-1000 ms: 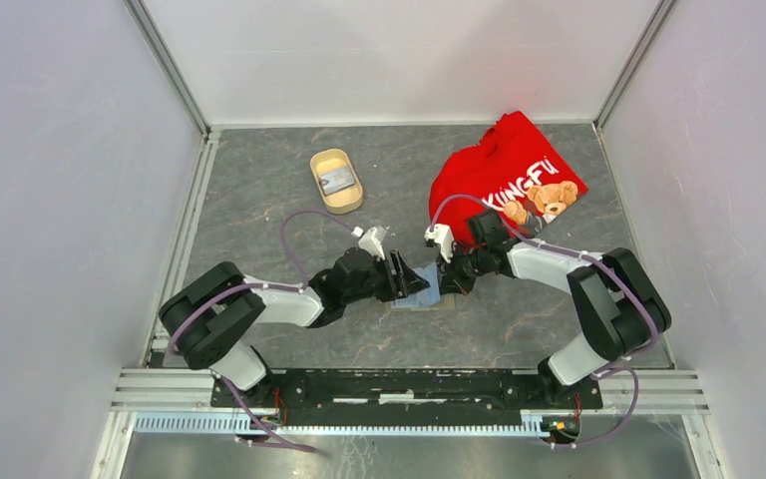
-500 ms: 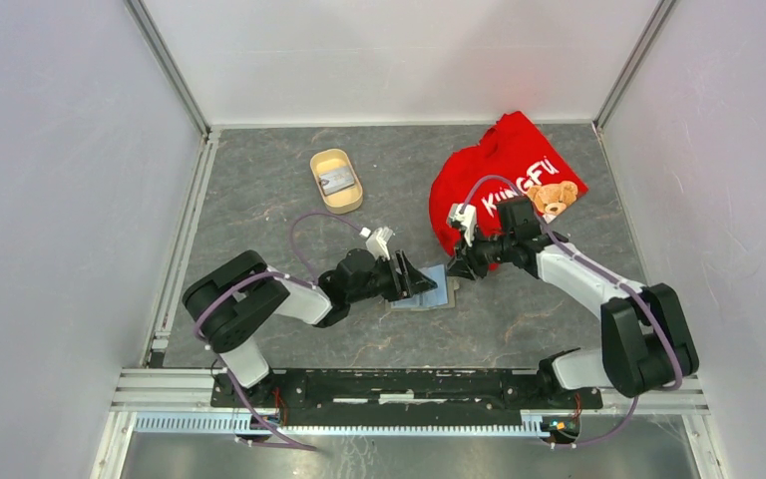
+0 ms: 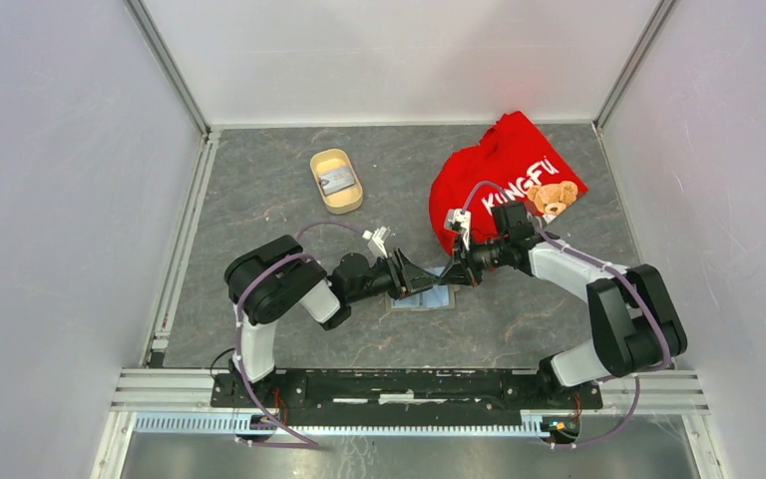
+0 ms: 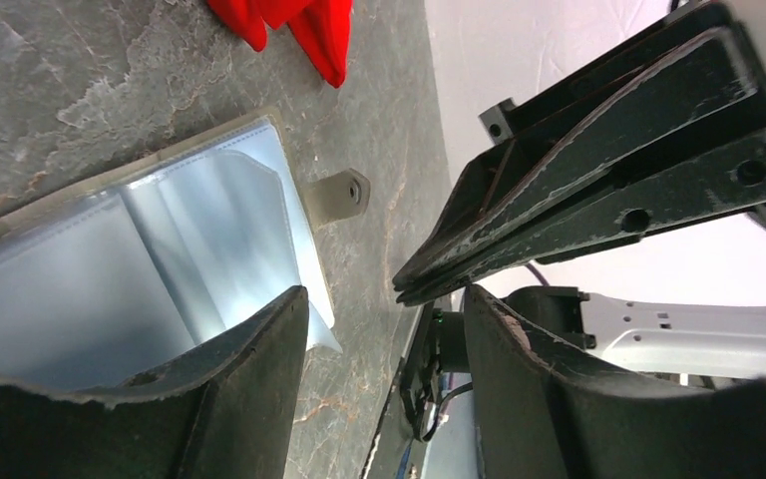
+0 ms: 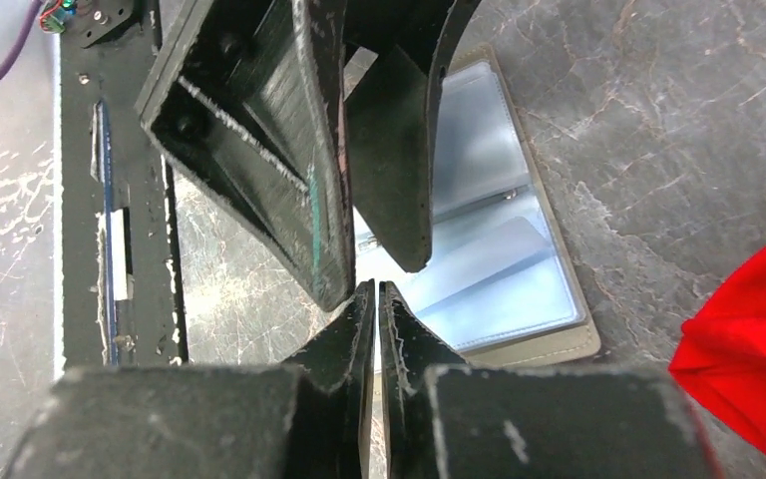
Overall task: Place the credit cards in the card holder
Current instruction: Open the card holder at the center of the board.
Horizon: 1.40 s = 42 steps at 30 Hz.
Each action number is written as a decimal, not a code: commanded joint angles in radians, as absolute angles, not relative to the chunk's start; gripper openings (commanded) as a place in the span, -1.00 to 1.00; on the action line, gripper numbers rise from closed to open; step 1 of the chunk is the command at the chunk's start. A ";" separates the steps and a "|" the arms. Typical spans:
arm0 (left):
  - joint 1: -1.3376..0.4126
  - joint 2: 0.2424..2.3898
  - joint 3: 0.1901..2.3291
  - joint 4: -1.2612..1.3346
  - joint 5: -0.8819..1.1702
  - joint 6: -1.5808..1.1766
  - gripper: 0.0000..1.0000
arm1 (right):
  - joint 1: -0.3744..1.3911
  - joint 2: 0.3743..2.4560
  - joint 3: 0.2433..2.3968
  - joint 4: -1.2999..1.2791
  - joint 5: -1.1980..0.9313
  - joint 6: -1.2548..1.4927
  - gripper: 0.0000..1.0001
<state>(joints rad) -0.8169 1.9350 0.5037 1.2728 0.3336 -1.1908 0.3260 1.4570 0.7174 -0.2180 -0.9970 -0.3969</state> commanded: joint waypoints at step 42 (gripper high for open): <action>-0.768 1.446 0.595 0.276 0.148 -0.795 0.38 | 0.327 1.631 0.715 -0.139 -0.873 -0.285 -0.90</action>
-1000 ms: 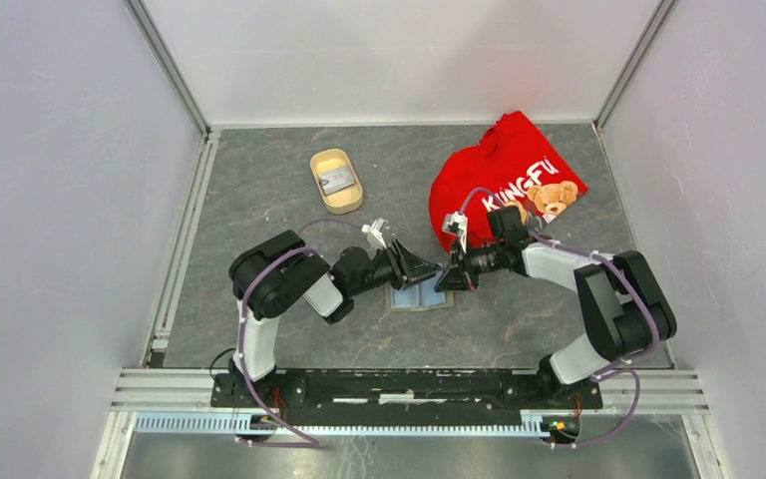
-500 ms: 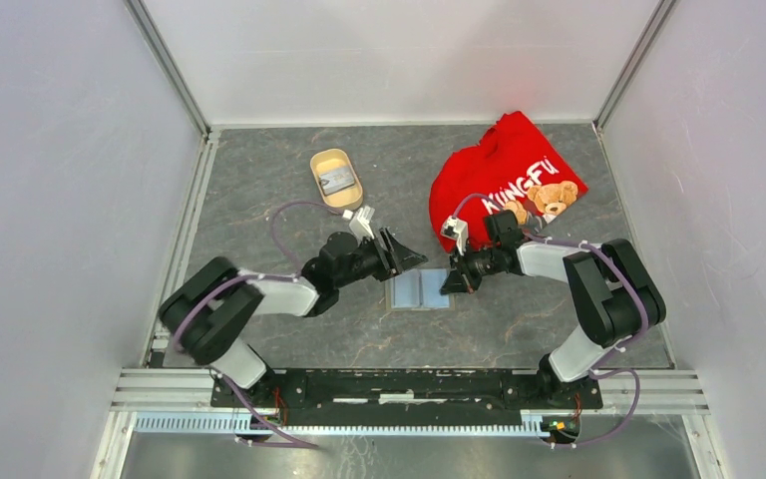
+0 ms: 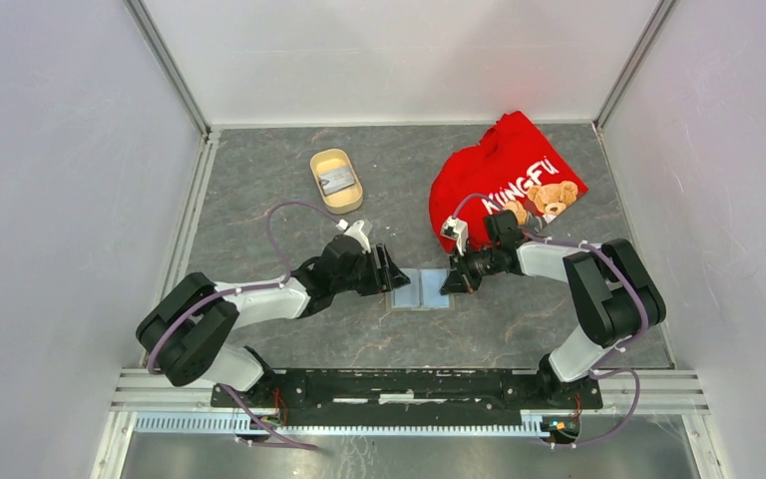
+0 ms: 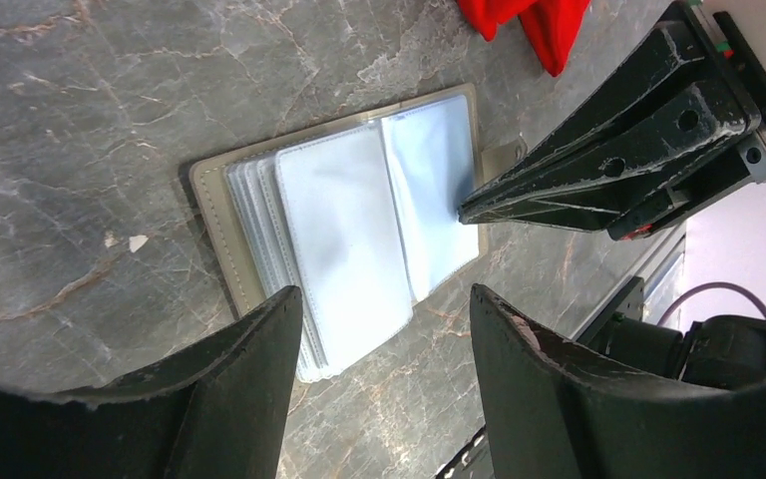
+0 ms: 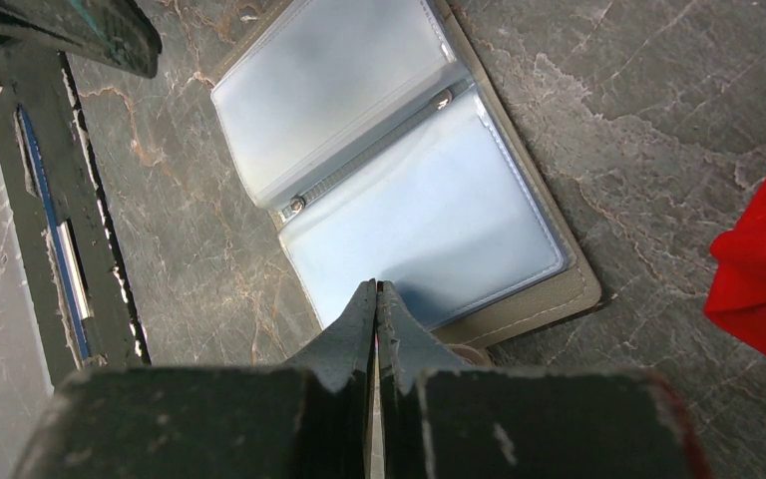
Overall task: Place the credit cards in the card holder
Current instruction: Open the card holder at the center of the board.
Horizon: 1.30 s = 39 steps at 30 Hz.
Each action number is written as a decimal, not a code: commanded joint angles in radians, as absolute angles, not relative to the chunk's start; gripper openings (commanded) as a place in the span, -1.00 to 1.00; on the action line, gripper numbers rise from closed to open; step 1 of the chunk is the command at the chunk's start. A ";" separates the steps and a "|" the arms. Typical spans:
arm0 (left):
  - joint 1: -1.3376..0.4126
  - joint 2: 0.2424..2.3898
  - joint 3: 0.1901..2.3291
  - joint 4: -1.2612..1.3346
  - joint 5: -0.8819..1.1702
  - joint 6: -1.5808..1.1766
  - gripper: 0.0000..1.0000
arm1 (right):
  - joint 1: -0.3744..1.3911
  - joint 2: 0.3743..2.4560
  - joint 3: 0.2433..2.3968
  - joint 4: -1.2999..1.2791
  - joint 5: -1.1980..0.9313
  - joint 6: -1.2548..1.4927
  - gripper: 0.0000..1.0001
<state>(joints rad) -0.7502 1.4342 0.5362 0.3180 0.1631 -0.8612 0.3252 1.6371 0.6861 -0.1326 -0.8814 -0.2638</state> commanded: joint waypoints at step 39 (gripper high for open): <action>-0.833 1.655 0.650 0.536 0.289 -0.898 0.37 | 0.327 1.617 0.735 -0.177 -0.918 -0.317 -0.83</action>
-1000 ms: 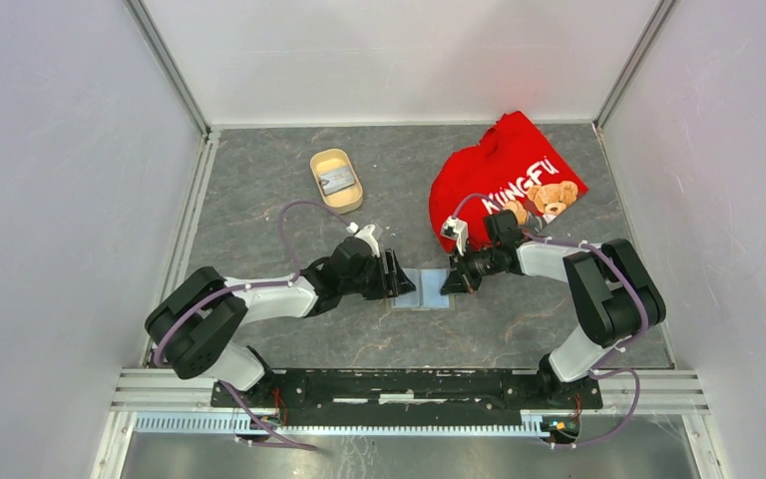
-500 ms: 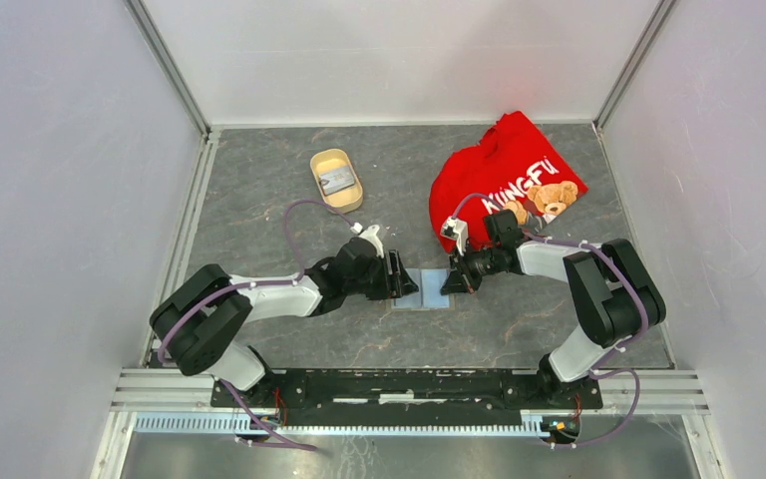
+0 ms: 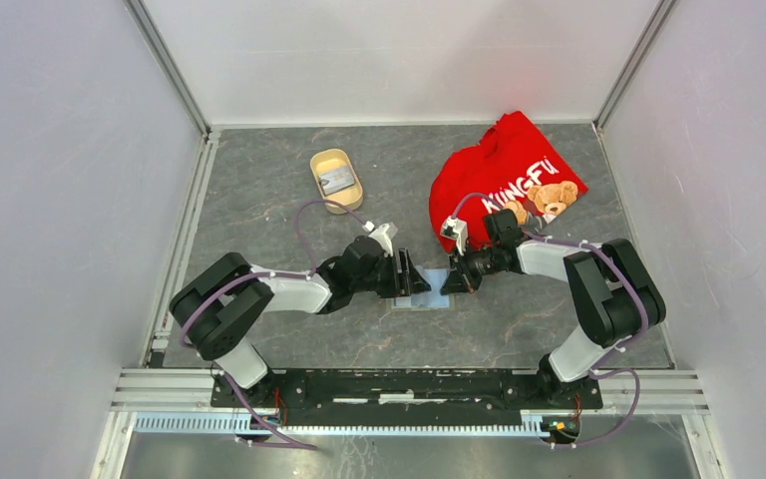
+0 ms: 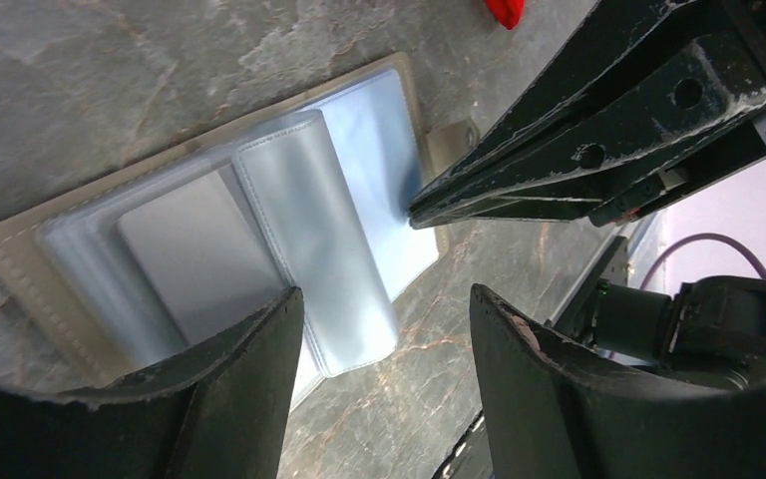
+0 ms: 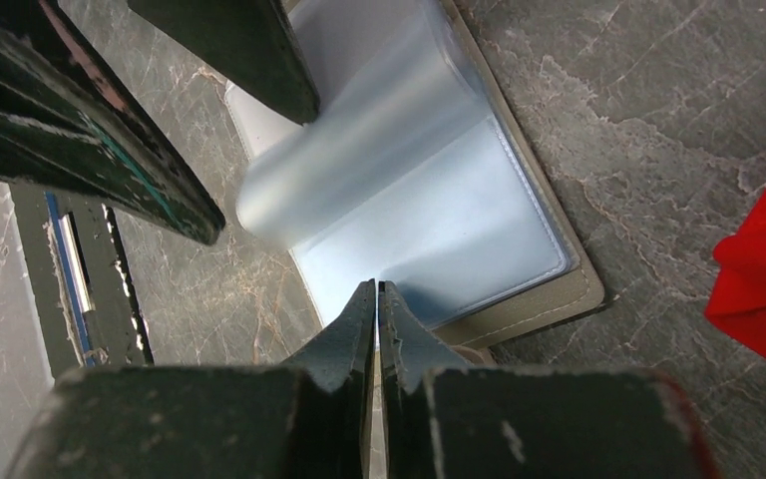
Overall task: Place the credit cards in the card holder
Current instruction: Open the card holder at the center of the board.
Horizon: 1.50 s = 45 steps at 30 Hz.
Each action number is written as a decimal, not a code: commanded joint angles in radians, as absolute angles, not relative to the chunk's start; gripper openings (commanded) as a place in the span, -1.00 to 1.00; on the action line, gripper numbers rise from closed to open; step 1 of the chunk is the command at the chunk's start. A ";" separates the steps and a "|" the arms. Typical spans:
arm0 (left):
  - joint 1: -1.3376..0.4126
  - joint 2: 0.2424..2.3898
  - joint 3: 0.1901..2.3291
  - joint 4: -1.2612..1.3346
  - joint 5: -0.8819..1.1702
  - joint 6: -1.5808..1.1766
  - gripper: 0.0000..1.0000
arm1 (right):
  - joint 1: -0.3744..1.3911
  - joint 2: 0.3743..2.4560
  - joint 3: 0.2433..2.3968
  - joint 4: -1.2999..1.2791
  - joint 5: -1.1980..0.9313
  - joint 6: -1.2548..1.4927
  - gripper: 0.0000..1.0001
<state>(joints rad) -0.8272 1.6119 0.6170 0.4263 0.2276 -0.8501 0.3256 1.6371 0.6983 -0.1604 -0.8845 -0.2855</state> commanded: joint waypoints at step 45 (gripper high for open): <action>-0.861 1.456 0.525 0.443 0.108 -0.922 0.31 | 0.298 1.629 0.756 -0.219 -0.815 -0.348 -0.79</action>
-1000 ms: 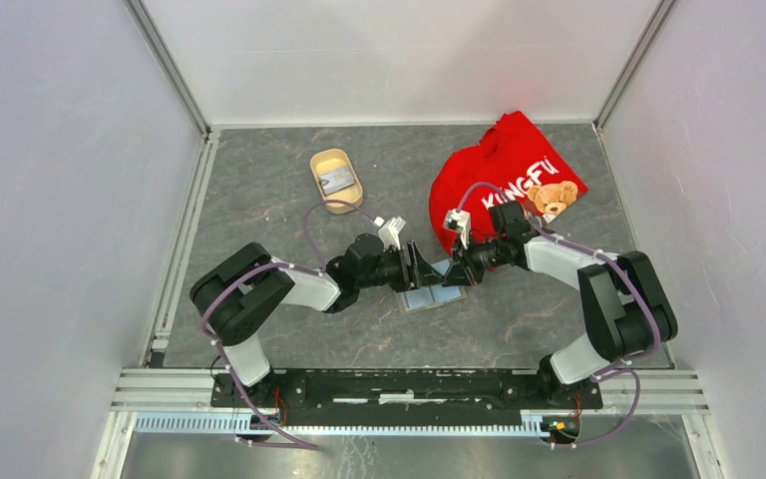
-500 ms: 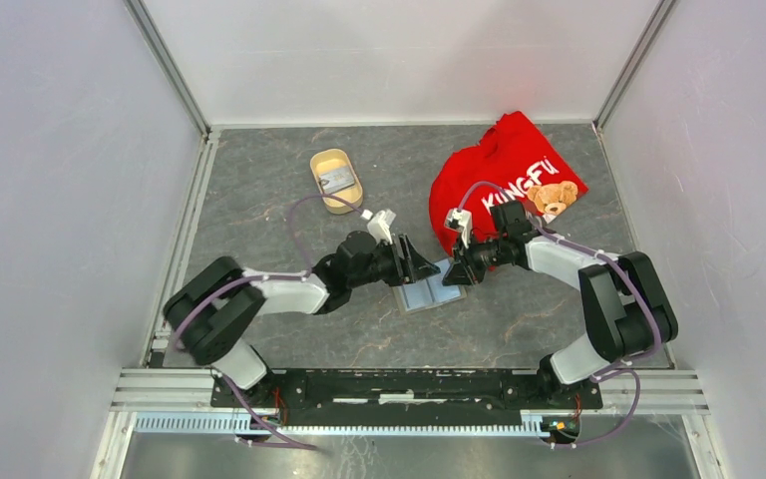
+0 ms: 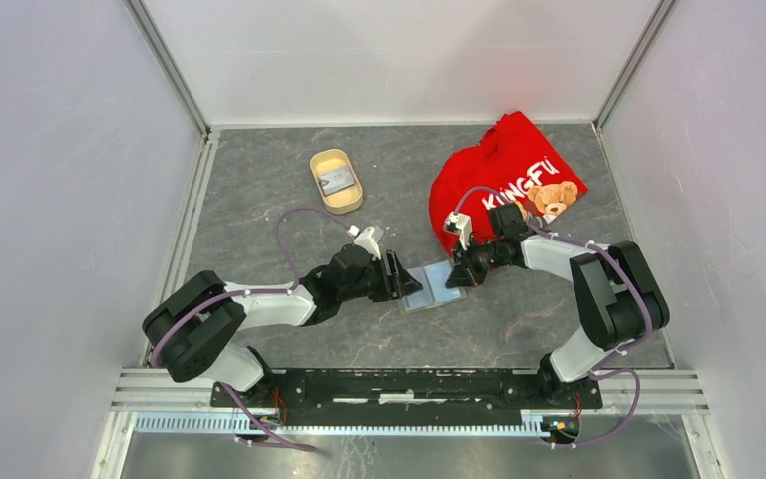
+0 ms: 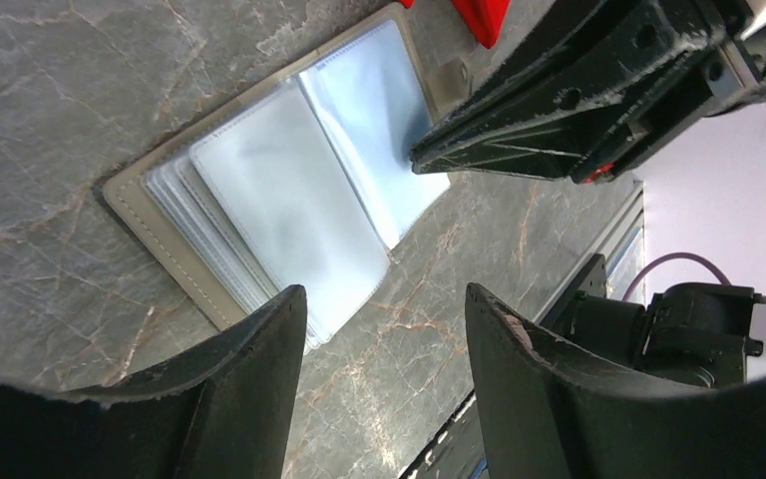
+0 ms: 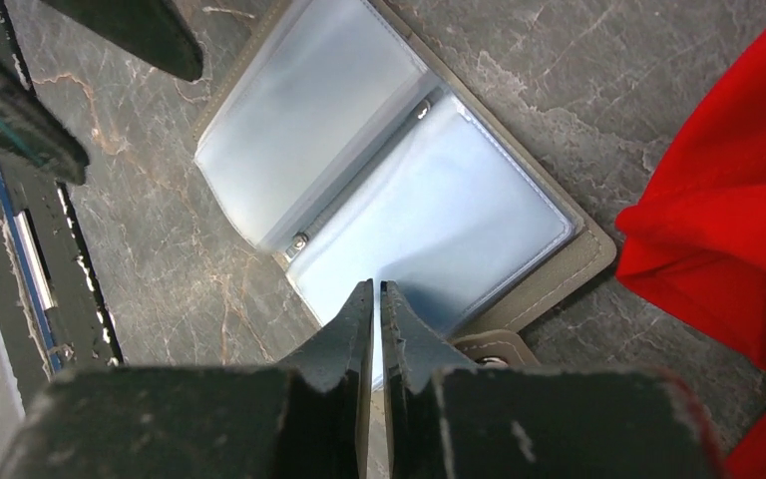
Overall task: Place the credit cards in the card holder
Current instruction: Open the card holder at the center of the board.
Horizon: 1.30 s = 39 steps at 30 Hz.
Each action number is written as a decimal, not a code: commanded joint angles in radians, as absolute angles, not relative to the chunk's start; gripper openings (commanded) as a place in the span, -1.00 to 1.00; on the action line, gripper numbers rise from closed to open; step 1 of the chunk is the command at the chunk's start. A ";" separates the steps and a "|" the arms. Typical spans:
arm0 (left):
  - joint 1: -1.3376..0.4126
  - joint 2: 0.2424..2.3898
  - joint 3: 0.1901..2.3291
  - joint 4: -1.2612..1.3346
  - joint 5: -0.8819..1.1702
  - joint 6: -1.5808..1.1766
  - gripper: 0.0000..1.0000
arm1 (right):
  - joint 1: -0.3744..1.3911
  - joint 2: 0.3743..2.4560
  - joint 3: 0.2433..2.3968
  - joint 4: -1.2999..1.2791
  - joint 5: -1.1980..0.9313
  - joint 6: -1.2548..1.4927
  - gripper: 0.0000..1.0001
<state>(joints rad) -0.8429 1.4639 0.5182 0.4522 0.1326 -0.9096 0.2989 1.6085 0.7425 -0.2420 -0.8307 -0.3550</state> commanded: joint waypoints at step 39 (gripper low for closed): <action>-0.893 1.485 0.523 0.508 0.068 -0.987 0.28 | 0.318 1.659 0.769 -0.242 -0.813 -0.362 -0.85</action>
<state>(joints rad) -0.8879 1.4857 0.5179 0.4549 0.0799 -0.9524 0.3099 1.6489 0.7490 -0.2436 -0.8276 -0.3527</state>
